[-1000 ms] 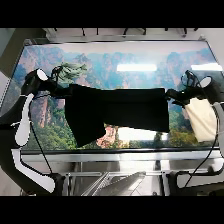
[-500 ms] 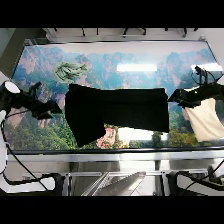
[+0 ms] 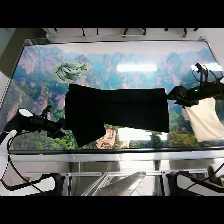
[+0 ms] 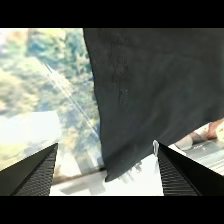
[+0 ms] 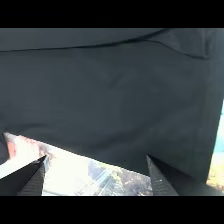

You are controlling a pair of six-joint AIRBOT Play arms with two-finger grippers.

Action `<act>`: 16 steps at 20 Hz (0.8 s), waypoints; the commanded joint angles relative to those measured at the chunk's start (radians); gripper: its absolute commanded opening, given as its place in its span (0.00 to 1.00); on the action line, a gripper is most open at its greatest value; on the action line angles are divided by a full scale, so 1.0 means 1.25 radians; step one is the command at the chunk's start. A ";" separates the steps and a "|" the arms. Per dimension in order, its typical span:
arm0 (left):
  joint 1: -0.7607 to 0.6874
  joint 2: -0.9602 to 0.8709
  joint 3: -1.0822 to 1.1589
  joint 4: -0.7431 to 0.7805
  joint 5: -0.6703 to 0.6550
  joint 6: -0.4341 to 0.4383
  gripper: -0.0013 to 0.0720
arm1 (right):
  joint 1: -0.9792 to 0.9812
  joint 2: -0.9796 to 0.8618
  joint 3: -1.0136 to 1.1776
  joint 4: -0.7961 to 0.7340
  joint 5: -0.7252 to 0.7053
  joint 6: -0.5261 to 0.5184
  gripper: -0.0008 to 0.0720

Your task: Fold the shirts.

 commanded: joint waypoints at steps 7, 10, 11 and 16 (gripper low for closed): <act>-0.134 0.001 -0.077 -0.141 0.143 0.032 0.43 | 0.000 0.004 0.000 0.008 -0.002 -0.004 0.98; -0.168 0.002 -0.076 -0.136 0.153 0.037 0.04 | -0.001 0.004 0.000 0.004 0.008 -0.017 0.98; -0.166 0.002 -0.076 -0.130 0.131 0.038 0.04 | -0.001 0.004 -0.001 -0.010 0.015 -0.027 0.98; -0.094 0.173 -0.115 -0.036 -0.069 0.016 0.04 | -0.032 0.007 -0.121 -0.091 0.027 -0.038 0.98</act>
